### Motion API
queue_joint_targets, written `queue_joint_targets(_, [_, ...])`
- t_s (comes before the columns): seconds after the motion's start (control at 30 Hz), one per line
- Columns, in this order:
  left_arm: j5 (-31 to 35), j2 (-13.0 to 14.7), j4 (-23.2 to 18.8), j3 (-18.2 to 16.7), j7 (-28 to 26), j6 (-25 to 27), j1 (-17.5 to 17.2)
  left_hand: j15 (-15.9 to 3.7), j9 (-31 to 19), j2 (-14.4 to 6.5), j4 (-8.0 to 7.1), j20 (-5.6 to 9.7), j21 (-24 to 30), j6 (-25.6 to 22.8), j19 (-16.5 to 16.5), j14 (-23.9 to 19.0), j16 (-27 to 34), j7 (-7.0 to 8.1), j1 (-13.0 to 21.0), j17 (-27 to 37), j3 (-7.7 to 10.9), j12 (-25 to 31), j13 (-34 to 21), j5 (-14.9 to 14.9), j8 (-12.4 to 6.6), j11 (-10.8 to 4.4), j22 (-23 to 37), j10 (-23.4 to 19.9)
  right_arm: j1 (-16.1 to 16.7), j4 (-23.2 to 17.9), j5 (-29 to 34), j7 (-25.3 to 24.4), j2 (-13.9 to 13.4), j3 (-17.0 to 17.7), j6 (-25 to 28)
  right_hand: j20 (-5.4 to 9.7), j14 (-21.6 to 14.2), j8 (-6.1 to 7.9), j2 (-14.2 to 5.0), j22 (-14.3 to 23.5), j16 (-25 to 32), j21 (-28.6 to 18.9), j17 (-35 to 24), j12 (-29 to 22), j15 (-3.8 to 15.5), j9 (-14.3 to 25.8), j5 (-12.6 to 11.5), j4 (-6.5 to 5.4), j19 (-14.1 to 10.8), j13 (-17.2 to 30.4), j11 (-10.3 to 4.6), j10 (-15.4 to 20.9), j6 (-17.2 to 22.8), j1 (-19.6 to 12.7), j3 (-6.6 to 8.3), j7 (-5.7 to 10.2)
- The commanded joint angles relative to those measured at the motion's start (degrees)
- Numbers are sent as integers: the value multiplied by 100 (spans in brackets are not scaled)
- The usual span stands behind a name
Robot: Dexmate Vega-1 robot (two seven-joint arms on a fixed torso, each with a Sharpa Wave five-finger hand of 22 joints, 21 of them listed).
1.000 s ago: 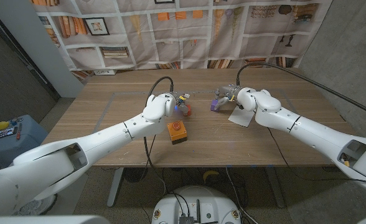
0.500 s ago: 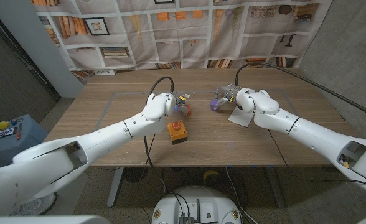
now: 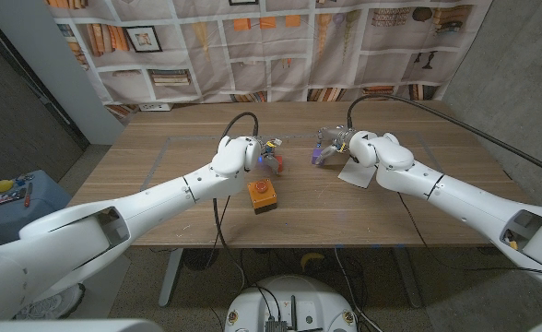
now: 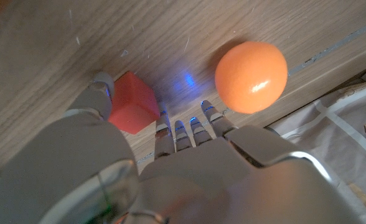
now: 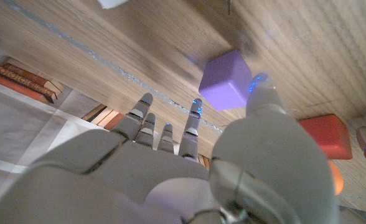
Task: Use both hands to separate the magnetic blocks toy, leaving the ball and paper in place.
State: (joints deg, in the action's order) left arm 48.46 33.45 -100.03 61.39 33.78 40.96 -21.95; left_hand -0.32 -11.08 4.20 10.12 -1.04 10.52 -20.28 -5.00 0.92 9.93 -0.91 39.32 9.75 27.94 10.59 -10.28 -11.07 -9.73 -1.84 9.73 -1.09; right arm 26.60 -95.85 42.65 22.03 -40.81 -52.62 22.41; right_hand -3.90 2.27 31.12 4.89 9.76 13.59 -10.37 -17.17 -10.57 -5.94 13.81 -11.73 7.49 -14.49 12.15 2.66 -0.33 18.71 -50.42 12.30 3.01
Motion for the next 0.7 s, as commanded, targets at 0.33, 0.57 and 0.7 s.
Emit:
queue_joint_targets(0.33, [74,177,-498,-233,205,86,-50,156,38,155,-70,-42,-39,732,343,482,-21,-164,-119,14,-149,-14,-9,-32,-9,177,6,393,123,-149,-302,83,-194,285,-289,-110,225,-325,109,6,-84,-3,-61,-28,-154,93,-233,-241,238,34,143,-372,-780,771,-259,-49])
queue_joint_targets(0.57, [-37,324,-821,-488,57,149,-252,243,62,175,-103,-65,-46,1050,528,669,-15,-207,-239,15,-192,-6,-6,-25,-4,233,5,525,254,-220,-584,-1,-305,475,-406,-173,397,-584,144,5,-127,-7,-83,-51,-224,63,-372,-384,382,42,188,-556,-1238,1180,-417,-71])
queue_joint_targets(0.7, [-332,446,-998,-752,-105,76,-418,242,66,162,-123,-62,-46,1041,558,678,-7,-186,-283,16,-204,7,-5,-21,-21,229,5,513,378,-213,-890,-199,-370,660,-577,-180,425,-668,123,6,-126,-7,-92,-72,-238,38,-404,-444,432,43,194,-577,-1344,1325,-462,-188])
